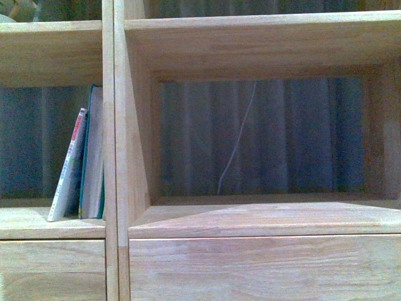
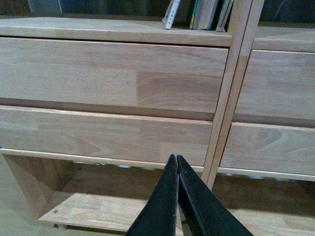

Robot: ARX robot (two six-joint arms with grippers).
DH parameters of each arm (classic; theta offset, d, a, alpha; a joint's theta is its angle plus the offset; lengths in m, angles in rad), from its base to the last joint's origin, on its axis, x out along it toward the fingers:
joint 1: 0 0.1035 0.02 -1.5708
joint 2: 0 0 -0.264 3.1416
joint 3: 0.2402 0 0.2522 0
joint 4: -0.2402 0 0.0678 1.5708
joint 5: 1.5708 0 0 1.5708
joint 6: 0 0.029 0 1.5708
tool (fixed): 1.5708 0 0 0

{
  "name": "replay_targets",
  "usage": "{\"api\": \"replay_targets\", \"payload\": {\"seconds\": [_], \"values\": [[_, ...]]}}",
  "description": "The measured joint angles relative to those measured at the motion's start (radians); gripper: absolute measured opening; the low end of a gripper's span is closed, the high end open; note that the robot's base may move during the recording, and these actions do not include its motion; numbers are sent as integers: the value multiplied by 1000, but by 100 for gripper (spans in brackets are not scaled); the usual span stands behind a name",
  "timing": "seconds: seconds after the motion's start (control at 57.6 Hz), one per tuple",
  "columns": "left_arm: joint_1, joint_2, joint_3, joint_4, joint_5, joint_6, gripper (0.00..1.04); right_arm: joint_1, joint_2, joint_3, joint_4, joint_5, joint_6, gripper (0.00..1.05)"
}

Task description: Organize books on shelf

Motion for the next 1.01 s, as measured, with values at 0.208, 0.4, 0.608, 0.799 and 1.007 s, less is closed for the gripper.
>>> {"api": "replay_targets", "payload": {"seconds": [0.208,0.4,0.608,0.799,1.007], "values": [[0,-69,-38,-18,0,0,3,0,-4,0,2,-1,0,3],[0,-114,-45,-56,0,1,3,0,-4,0,2,-1,0,3],[-1,-286,-44,-237,0,2,3,0,-5,0,2,-1,0,3],[-1,-291,-44,-239,0,2,3,0,-5,0,2,-1,0,3],[-1,-291,-44,-239,0,2,5,0,-5,0,2,-1,-2,9]]}}
